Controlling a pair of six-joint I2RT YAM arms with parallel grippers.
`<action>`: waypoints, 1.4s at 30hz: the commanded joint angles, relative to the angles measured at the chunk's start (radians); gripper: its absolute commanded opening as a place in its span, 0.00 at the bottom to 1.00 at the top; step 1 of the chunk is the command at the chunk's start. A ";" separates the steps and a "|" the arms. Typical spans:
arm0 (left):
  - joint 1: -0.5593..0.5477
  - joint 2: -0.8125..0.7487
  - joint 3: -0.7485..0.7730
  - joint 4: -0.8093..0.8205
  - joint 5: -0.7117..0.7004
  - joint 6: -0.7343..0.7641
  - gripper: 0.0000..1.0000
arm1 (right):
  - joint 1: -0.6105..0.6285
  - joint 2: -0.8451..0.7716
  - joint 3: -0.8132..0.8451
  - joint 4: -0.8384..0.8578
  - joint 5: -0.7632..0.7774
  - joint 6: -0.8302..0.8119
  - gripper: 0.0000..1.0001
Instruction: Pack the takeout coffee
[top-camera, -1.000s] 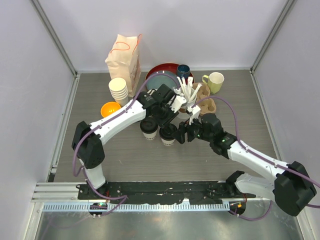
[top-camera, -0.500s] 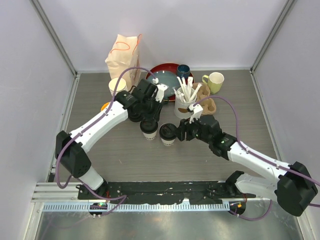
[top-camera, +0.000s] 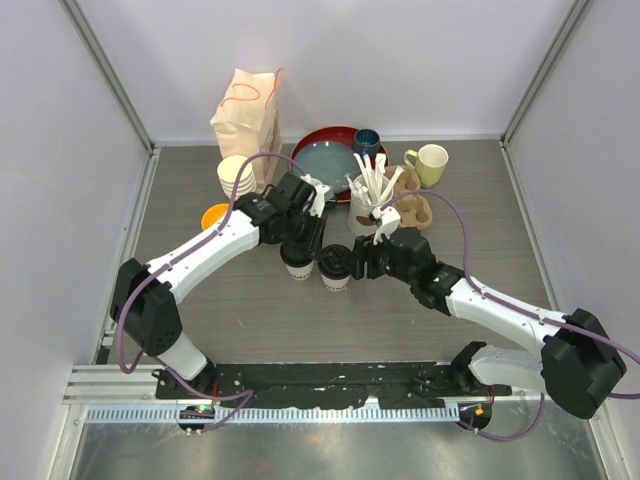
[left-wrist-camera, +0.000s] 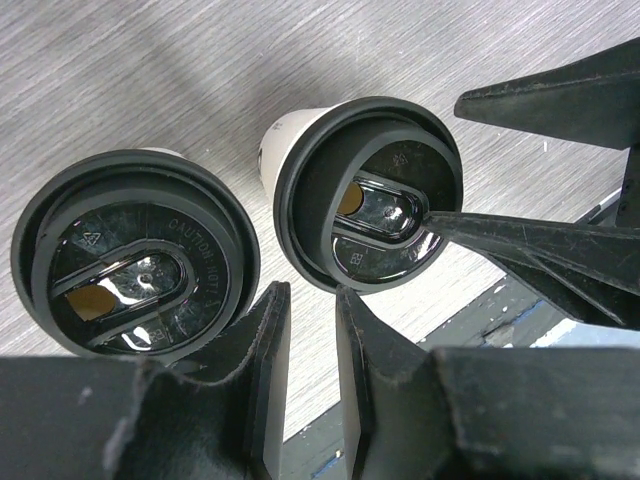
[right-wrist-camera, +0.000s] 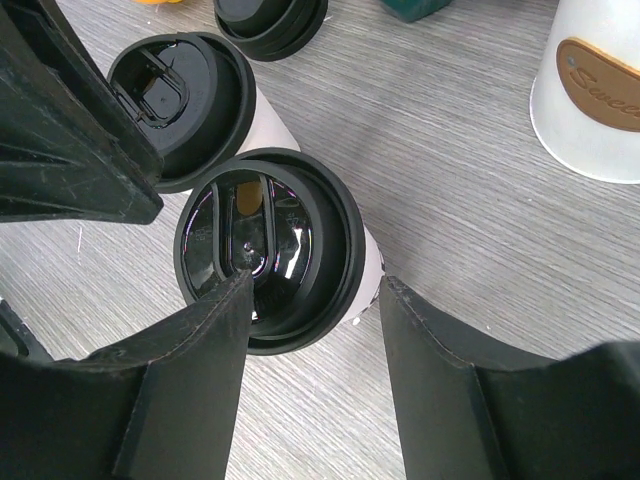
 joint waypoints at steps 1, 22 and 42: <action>0.013 -0.014 -0.032 0.073 0.051 -0.057 0.28 | 0.007 0.006 0.031 0.064 0.005 0.007 0.59; 0.022 -0.003 -0.075 0.124 0.001 -0.045 0.15 | 0.007 0.015 0.007 0.075 -0.009 0.019 0.59; 0.007 0.041 -0.075 0.162 0.062 -0.054 0.16 | 0.005 -0.023 -0.108 0.055 0.008 0.074 0.38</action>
